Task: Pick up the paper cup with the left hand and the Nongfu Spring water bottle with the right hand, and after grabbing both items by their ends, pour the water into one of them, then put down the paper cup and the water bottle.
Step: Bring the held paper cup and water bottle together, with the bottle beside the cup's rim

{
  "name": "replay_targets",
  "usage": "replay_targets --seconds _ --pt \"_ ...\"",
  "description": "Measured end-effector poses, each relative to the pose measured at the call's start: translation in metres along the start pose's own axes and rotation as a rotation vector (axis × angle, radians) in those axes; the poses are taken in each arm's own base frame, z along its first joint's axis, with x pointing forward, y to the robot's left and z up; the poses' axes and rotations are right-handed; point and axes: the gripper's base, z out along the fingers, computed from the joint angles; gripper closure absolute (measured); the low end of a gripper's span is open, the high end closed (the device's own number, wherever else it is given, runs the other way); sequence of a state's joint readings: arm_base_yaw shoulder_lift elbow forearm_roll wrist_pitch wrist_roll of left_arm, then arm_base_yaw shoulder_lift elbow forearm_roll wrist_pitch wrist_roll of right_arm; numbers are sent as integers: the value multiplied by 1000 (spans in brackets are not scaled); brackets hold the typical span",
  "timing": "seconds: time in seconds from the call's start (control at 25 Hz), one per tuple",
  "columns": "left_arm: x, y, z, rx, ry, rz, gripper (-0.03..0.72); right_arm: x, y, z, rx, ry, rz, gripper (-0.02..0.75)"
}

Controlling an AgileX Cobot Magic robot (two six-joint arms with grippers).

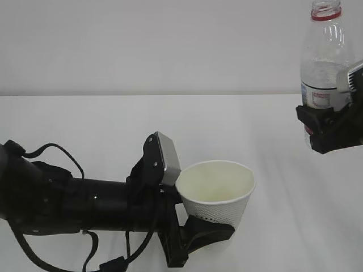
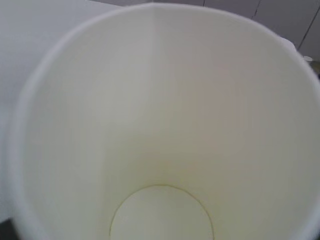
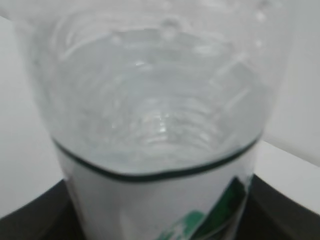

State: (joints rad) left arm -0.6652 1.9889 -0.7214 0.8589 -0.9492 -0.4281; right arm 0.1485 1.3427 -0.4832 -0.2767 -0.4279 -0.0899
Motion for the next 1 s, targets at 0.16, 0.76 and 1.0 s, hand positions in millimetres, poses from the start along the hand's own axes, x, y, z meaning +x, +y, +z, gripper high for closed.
replay_targets --seconds 0.16,0.76,1.0 --pt "-3 3 2 -9 -7 4 164 -1 0 0 1 -10 -46 222" --pt "-4 7 4 -44 -22 -25 161 -1 0 0 1 -14 -154 222" --pt "-4 7 4 -44 -22 -25 165 -1 0 0 2 -14 -201 222"
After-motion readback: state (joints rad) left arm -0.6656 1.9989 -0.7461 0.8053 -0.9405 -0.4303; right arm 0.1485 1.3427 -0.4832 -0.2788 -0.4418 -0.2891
